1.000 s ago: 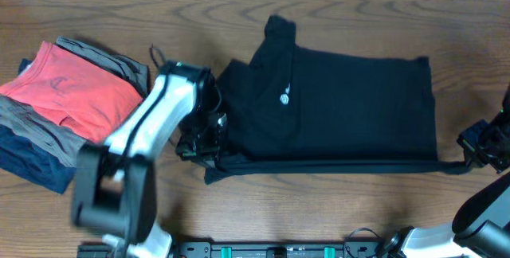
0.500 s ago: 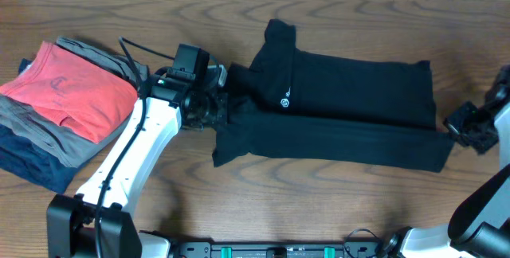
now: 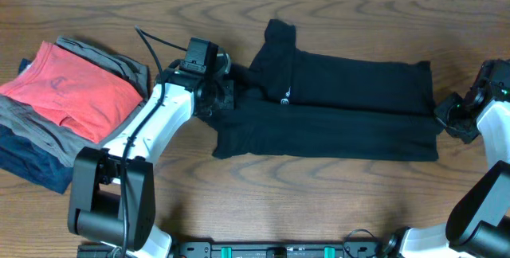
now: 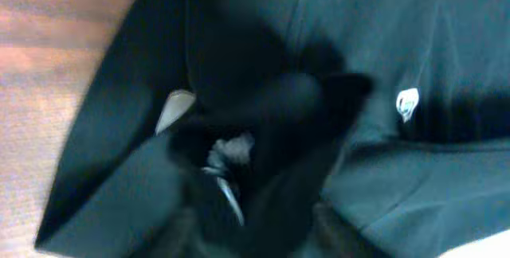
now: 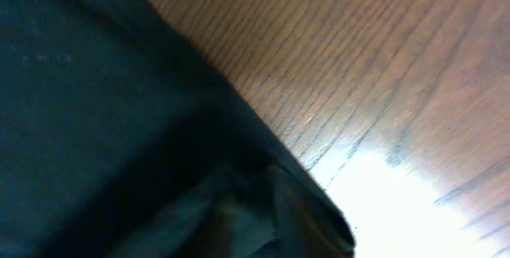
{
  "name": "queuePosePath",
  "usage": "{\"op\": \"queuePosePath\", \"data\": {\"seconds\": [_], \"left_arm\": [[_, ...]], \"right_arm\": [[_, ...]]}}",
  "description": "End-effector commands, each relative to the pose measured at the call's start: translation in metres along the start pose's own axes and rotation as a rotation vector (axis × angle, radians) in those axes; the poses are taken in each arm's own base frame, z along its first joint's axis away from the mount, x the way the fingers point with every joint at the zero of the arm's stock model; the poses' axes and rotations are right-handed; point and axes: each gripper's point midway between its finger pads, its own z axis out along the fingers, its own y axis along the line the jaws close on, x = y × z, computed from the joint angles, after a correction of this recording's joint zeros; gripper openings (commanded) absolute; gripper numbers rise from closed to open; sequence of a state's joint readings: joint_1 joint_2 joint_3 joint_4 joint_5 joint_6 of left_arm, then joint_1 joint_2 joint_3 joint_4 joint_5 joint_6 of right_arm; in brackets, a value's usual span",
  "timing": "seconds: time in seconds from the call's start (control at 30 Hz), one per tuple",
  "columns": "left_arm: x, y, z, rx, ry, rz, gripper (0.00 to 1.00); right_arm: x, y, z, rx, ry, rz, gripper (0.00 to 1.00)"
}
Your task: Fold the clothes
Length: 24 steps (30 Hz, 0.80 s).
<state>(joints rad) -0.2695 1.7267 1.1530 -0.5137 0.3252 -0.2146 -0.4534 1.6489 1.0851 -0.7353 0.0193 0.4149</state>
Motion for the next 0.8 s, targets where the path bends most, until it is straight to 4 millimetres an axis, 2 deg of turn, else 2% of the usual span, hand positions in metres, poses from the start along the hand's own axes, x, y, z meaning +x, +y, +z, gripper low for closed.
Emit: {"op": "queuePosePath", "data": {"seconds": [0.0, 0.03, 0.1, 0.2, 0.33, 0.5, 0.77], "left_arm": [[-0.008, 0.006, -0.004, -0.021, -0.031, 0.011, 0.82], [-0.009, 0.008, -0.007, -0.024, -0.031, 0.025, 0.84], [-0.009, 0.016, -0.012, -0.038, -0.032, 0.014, 0.86], [-0.013, 0.034, -0.019, -0.067, -0.045, -0.042, 0.86], [-0.017, 0.056, -0.021, -0.091, -0.053, -0.115, 0.84], [-0.005, 0.072, -0.009, -0.112, -0.001, -0.211, 0.84], [0.023, 0.086, 0.024, -0.138, 0.112, -0.306, 0.82]], "right_arm": [[-0.003, -0.004, -0.005, 0.020, -0.026, -0.001, 0.46], [-0.003, -0.004, -0.005, 0.020, -0.025, -0.001, 0.50], [-0.001, -0.002, -0.006, 0.011, -0.014, -0.002, 0.50], [0.007, 0.009, -0.006, -0.054, 0.024, -0.027, 0.36], [0.026, 0.019, -0.008, -0.112, 0.104, -0.081, 0.25], [0.040, 0.009, 0.003, -0.042, 0.119, -0.116, 0.23], [0.060, 0.000, 0.028, -0.041, 0.122, -0.104, 0.23]]}}
